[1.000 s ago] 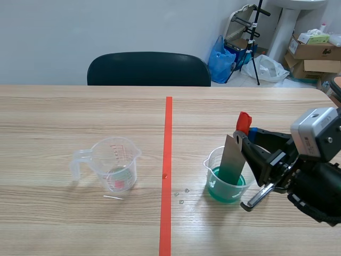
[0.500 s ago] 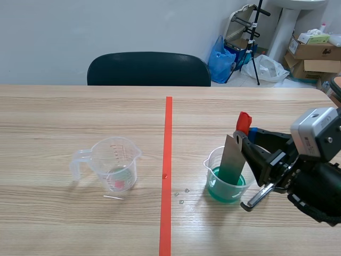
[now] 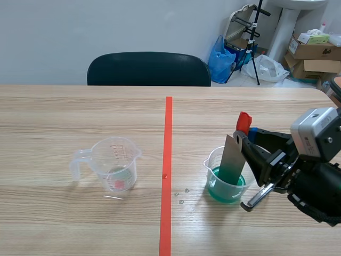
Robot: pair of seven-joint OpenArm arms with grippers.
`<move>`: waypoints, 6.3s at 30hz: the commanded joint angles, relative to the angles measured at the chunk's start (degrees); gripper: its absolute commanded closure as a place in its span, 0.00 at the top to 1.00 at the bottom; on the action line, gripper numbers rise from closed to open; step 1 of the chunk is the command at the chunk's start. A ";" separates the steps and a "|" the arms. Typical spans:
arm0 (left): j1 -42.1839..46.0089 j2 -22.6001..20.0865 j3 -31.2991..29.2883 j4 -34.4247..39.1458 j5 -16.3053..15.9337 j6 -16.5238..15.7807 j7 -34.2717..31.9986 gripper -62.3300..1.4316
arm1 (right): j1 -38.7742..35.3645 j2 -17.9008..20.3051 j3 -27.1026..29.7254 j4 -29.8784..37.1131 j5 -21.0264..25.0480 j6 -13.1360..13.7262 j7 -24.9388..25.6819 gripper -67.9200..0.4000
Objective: Do the redox reaction experiment
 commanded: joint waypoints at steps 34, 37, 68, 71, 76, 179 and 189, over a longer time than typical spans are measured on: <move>0.07 0.13 -0.24 0.70 -0.57 -0.09 -1.01 1.00 | -9.97 5.77 9.92 20.59 4.48 -0.02 -7.37 0.03; 0.07 0.13 -0.24 0.70 -0.57 -0.09 -1.01 1.00 | -9.99 7.17 9.92 22.14 7.23 -0.02 -8.87 0.03; 0.07 0.13 -0.24 0.68 -0.57 -0.09 -1.03 1.00 | -12.20 12.87 12.24 30.86 12.98 -1.33 -15.54 0.03; 0.07 0.13 -0.24 0.68 -0.57 -0.09 -1.03 1.00 | -12.20 12.87 12.24 31.63 12.98 -1.33 -16.02 0.03; 0.07 0.13 -0.24 0.68 -0.57 -0.09 -1.03 1.00 | -12.22 12.87 13.25 32.83 13.25 -1.33 -17.29 0.03; 0.07 0.13 -0.24 0.70 -0.59 -0.09 -1.07 1.00 | -12.15 12.85 14.43 33.24 13.55 -1.29 -16.35 0.03; 0.07 0.13 -0.24 0.70 -0.59 -0.09 -1.07 1.00 | -12.15 12.85 14.43 33.24 13.55 -1.29 -16.37 0.03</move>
